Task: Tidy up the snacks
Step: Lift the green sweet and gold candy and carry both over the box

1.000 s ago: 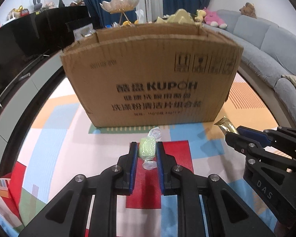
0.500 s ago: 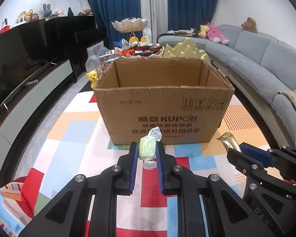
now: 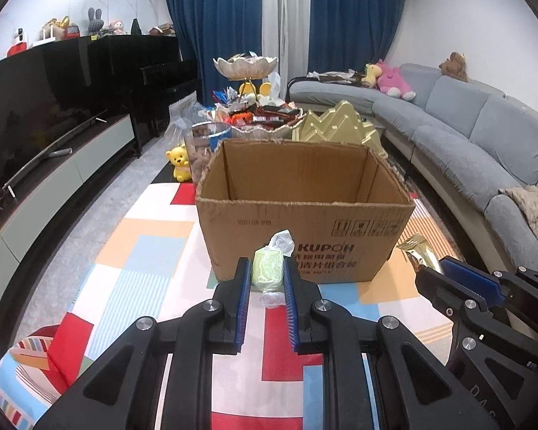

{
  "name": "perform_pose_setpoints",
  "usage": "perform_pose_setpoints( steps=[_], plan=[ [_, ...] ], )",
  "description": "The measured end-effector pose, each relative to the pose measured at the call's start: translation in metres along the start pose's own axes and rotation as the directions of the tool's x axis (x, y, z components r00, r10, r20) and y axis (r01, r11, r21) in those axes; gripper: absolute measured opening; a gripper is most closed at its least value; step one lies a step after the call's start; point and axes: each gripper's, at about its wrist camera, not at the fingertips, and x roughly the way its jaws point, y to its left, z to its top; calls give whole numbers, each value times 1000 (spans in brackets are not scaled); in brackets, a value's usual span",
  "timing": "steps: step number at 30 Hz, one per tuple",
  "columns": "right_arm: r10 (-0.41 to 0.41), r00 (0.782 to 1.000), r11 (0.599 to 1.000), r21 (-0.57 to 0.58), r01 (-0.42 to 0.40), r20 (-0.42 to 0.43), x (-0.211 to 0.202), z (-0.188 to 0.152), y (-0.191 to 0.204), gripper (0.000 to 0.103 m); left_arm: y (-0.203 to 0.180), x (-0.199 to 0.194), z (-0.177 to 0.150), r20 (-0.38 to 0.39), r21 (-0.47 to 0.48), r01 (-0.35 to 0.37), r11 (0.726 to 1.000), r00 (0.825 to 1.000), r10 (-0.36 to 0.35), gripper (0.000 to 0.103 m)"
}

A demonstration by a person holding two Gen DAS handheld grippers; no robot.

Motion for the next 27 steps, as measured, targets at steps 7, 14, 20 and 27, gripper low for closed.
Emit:
perform_pose_setpoints(
  steps=[7, 14, 20, 27],
  plan=[
    [-9, 999, 1000, 0, 9, 43, -14, 18, 1, 18, 1, -10, 14, 23, 0, 15, 1000, 1000, -15, 19],
    [-21, 997, 1000, 6, 21, 78, -22, 35, 1, 18, 1, -19, 34, 59, 11, 25, 1000, 998, -26, 19],
    [-30, 994, 1000, 8, 29, 104, -25, 50, -3, 18, 2, -19, 50, 81, 17, 31, 999, 996, -33, 19],
    [-37, 991, 999, 11, 35, 127, -23, 67, -5, 18, 0, -11, 69, 93, 45, 34, 998, 995, -38, 19]
  ],
)
